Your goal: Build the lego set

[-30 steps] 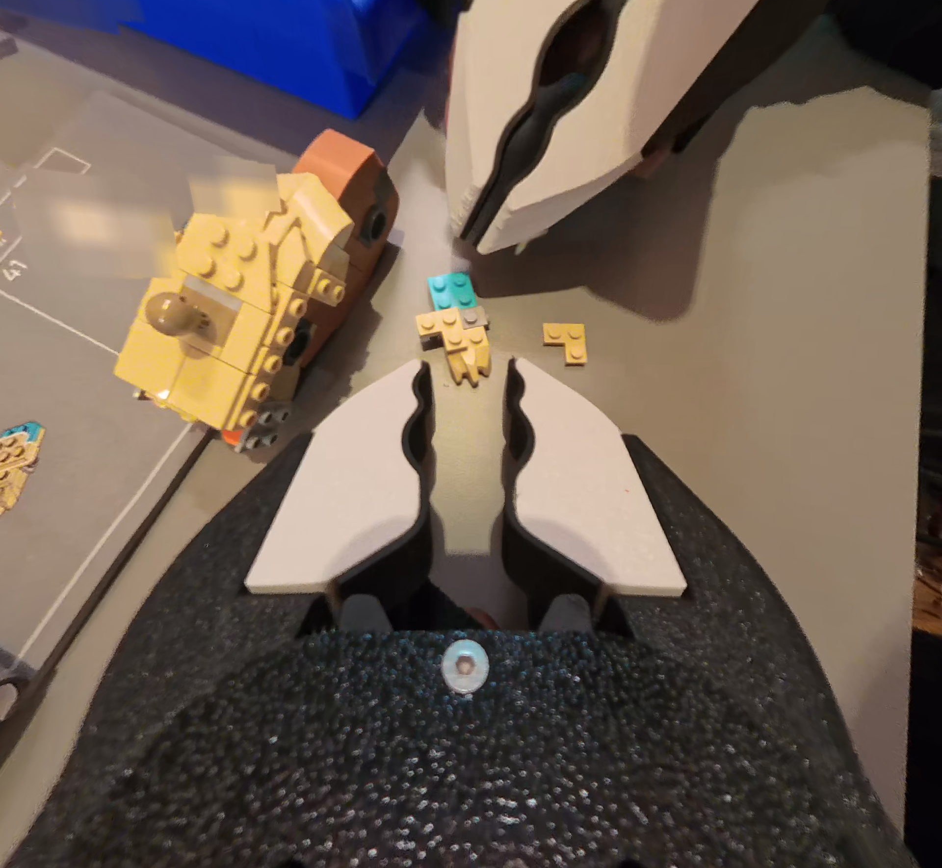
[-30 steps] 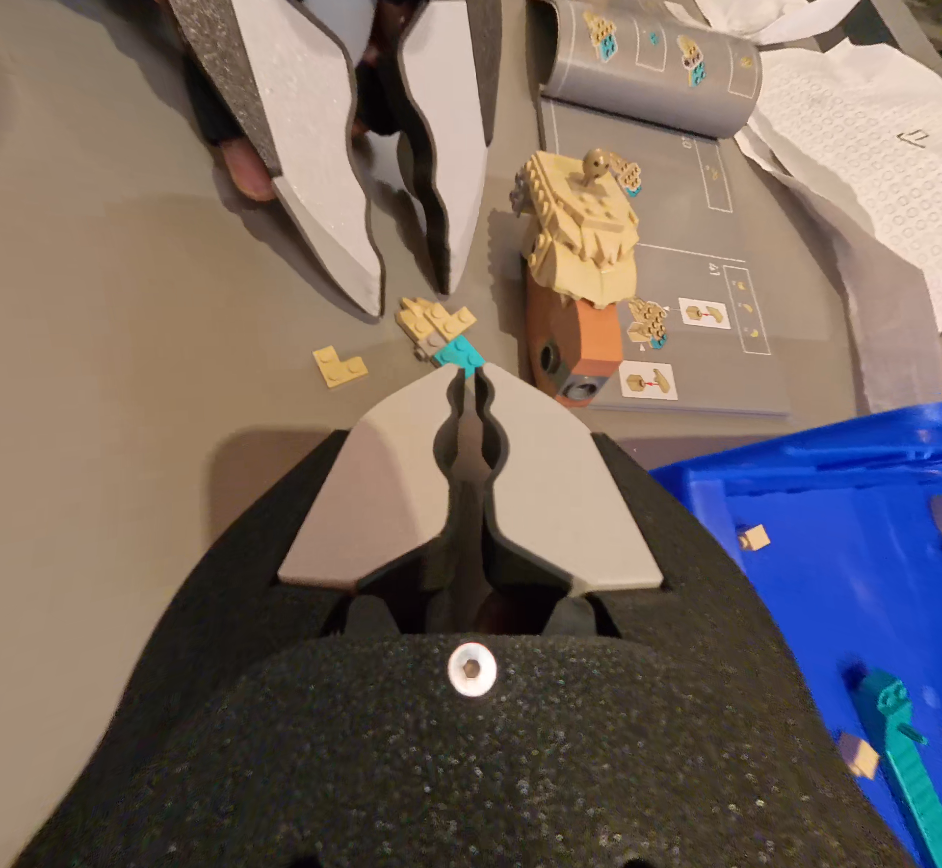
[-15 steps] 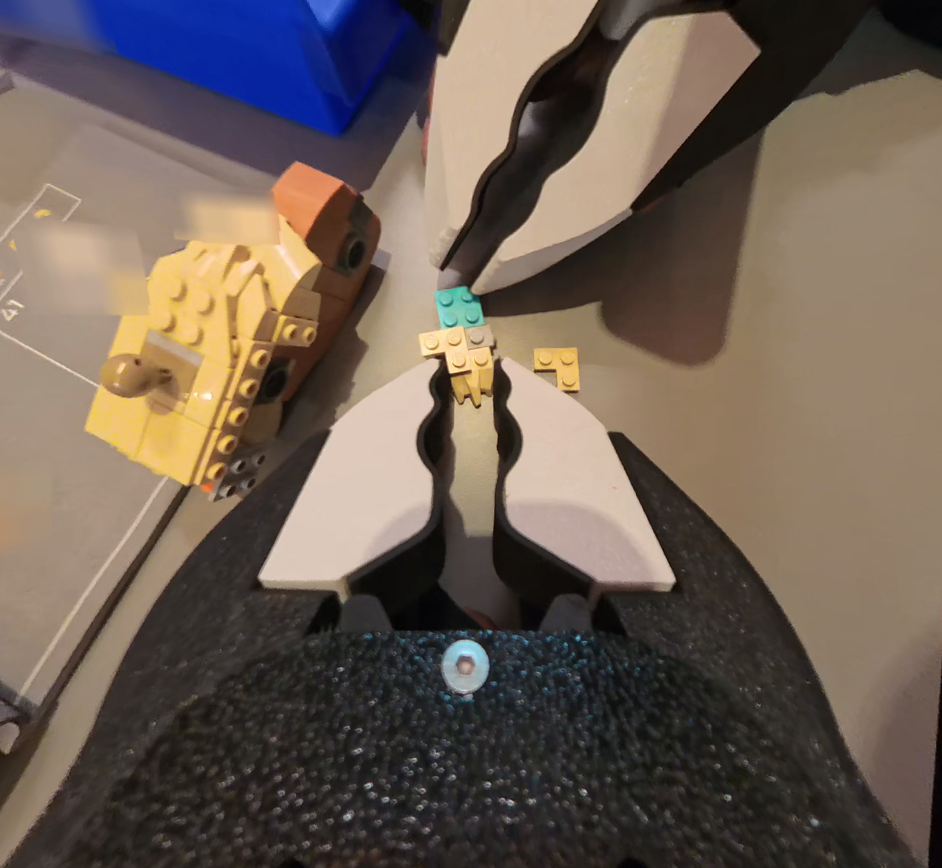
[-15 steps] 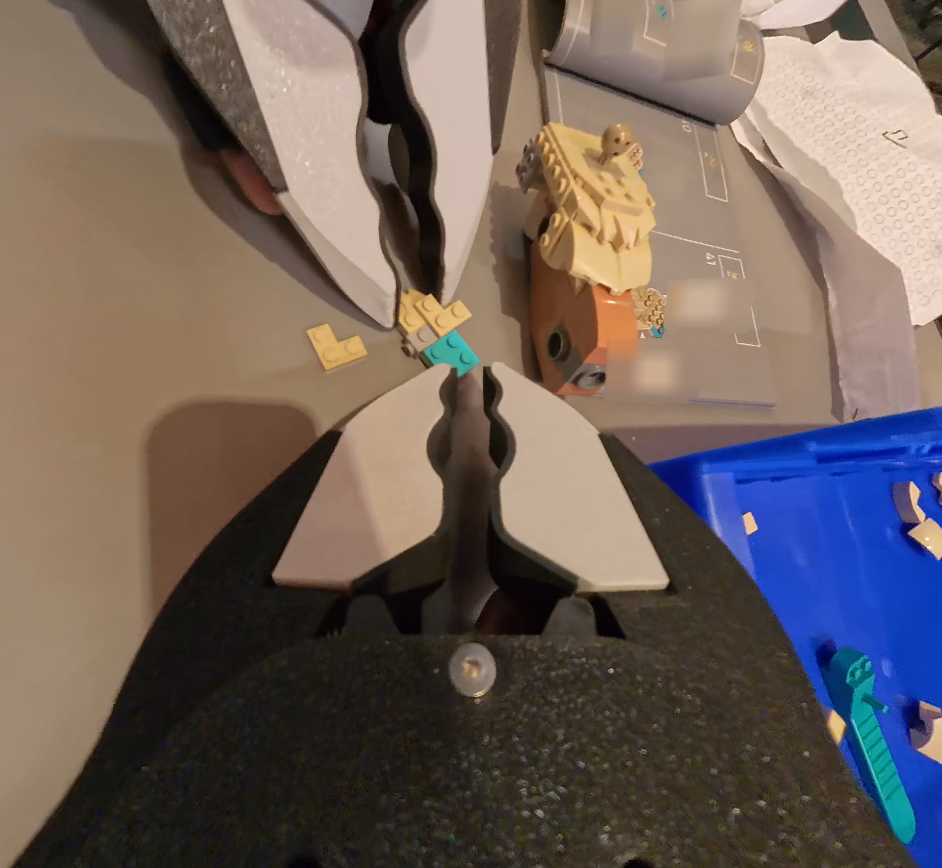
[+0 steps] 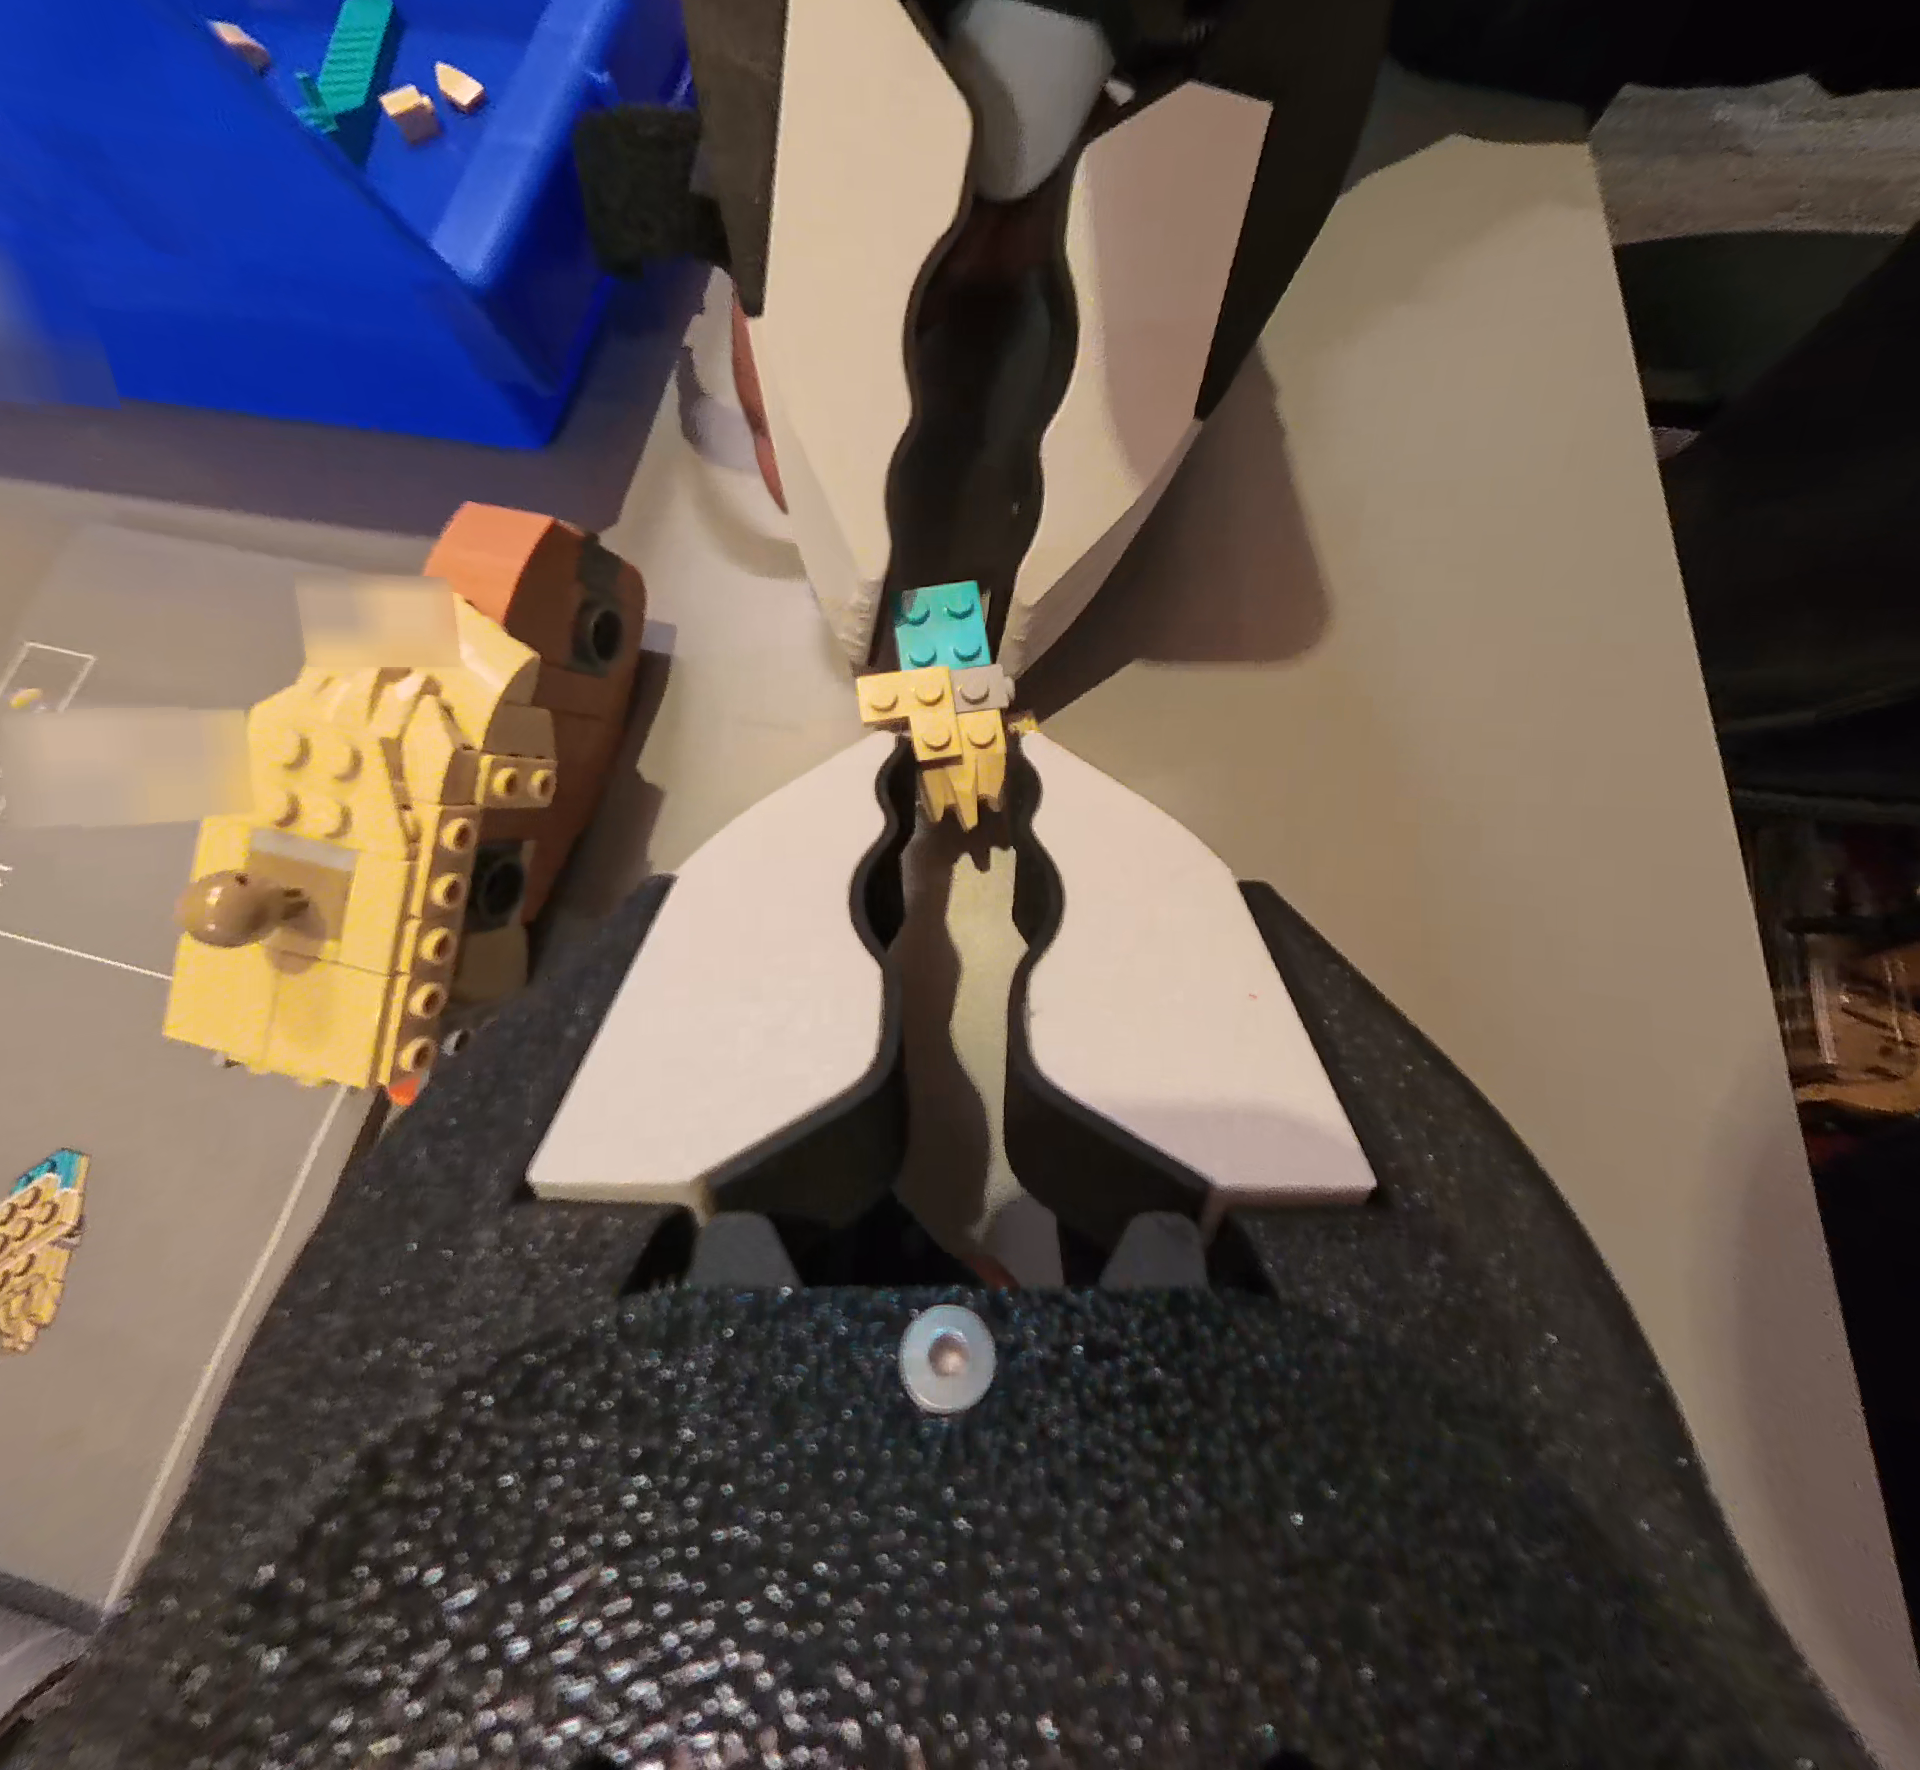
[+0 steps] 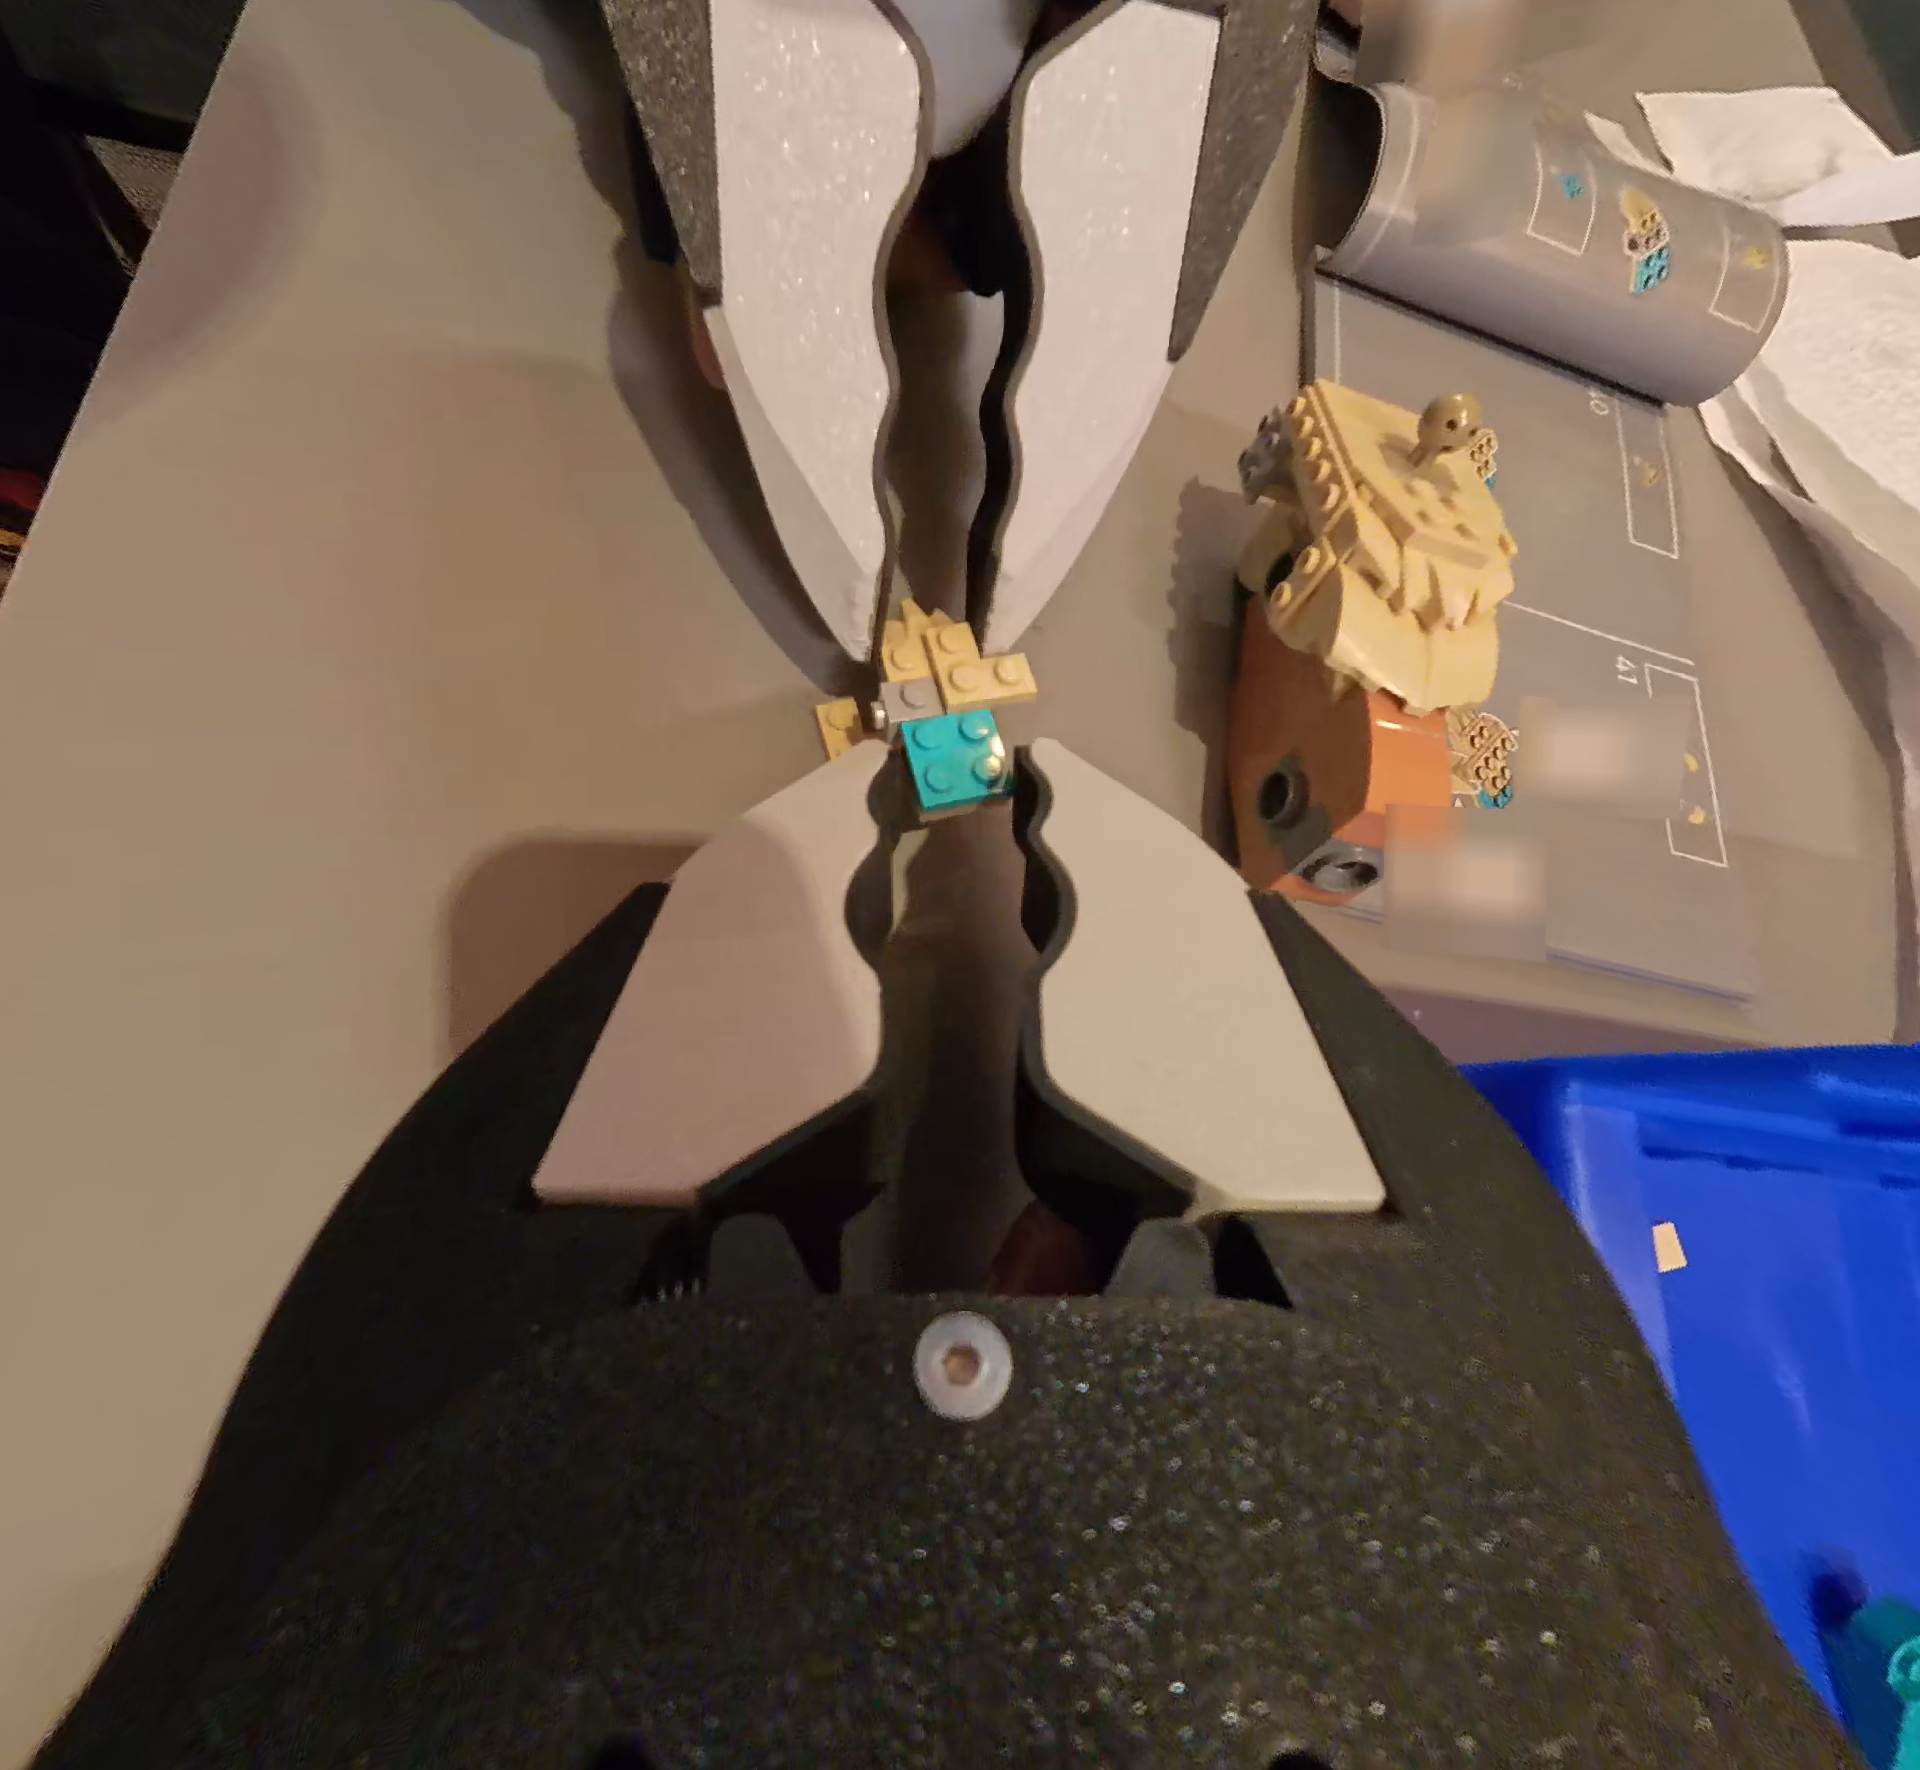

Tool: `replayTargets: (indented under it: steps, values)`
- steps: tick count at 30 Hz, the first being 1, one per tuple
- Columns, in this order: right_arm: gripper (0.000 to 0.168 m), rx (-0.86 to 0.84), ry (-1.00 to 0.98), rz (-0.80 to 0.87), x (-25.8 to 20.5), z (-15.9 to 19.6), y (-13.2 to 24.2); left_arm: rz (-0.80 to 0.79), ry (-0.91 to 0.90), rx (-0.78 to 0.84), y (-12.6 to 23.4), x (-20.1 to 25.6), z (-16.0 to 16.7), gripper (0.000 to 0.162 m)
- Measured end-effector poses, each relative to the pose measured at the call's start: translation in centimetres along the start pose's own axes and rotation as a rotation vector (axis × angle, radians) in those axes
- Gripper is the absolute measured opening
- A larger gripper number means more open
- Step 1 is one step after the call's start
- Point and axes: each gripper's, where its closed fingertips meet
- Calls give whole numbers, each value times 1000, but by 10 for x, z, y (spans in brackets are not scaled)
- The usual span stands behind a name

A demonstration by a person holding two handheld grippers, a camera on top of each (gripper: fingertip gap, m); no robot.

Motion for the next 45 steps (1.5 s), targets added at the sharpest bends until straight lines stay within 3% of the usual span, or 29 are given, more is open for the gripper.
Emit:
replayTargets:
  steps: [3,5,12,39,45]
  values:
    - [19,62,-54,18,6,-6,5,-26,35,88,6,-6,-8,16]
    - [18,160,-145,28,15,-18,14,-48,67,180,16,-11,-16,26]
    - [18,328,-280,15,23,-44,29,-18,163,501,44,-16,-50,22]
    - [18,421,-299,-5,20,-63,37,49,144,590,51,-8,-59,16]
    - [20,315,-317,92,29,-53,39,-86,68,591,56,-20,-57,16]
Point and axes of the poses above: each gripper's, where its closed fingertips meet, y back along the fingers, z out of its underside, x = y × z across the jaws, and after that the axes turned 2 degrees about z, right-handed
